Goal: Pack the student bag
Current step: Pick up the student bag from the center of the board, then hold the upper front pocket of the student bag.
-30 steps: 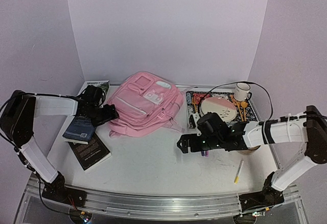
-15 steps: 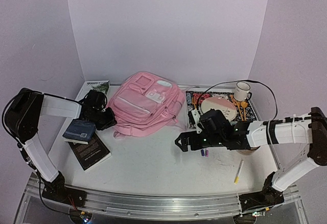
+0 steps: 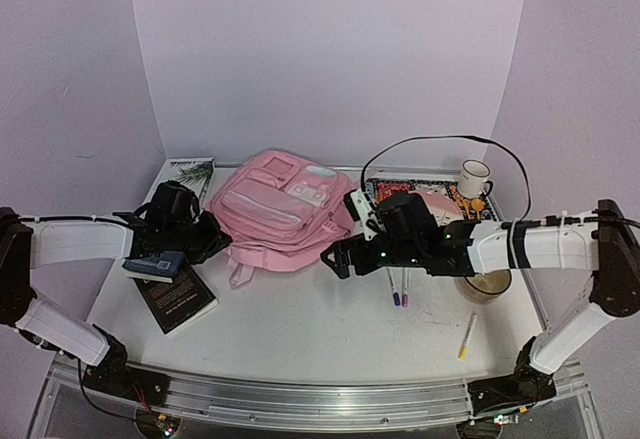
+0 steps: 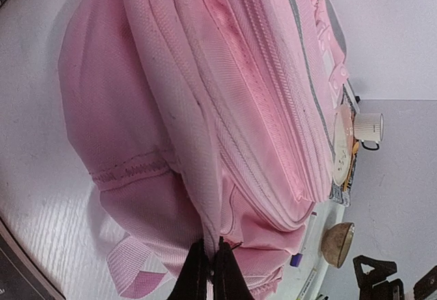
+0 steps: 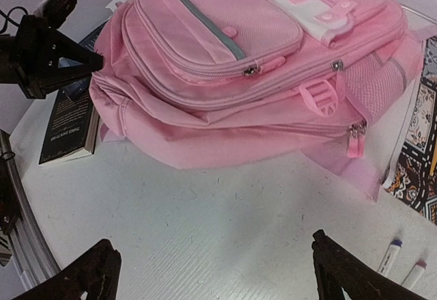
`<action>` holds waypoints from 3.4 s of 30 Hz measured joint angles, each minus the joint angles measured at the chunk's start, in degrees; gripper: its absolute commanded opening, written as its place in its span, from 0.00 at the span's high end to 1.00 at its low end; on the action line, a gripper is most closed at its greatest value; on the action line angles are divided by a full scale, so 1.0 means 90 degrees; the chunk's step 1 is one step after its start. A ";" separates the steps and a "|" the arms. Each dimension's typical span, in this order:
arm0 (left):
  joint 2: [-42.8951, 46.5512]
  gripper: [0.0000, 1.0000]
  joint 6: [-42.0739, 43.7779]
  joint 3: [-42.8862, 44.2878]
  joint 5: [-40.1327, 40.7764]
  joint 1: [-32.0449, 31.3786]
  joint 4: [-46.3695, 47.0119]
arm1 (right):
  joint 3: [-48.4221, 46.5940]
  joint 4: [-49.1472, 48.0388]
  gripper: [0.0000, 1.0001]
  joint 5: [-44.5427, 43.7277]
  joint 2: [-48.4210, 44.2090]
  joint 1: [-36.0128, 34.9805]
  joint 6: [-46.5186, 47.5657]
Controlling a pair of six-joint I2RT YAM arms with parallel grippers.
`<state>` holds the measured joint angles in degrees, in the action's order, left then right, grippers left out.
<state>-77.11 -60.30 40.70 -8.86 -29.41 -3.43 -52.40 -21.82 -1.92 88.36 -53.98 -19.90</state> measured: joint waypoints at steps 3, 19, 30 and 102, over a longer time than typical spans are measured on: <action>0.0363 1.00 -0.0254 -0.0209 0.0110 -0.0224 0.0002 | -0.0133 -0.0014 0.02 -0.0030 0.0095 0.0000 0.0319; 0.1808 1.00 -0.1325 -0.1439 0.0640 -0.1509 -0.0108 | -0.0354 0.0065 0.04 -0.0205 0.0867 0.0553 -0.1664; 0.1953 1.00 -0.1634 -0.1668 0.0784 -0.1875 -0.0097 | -0.0489 -0.0277 0.35 0.0145 0.2174 0.0712 -0.2989; -0.0558 0.13 0.2209 0.0345 0.0644 0.0174 -0.1751 | -0.1757 0.0054 0.11 0.3954 0.2593 0.1115 0.5137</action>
<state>-82.13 -40.41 43.80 -3.06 -27.84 -19.19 -68.22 -21.33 33.67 111.70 -43.94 26.33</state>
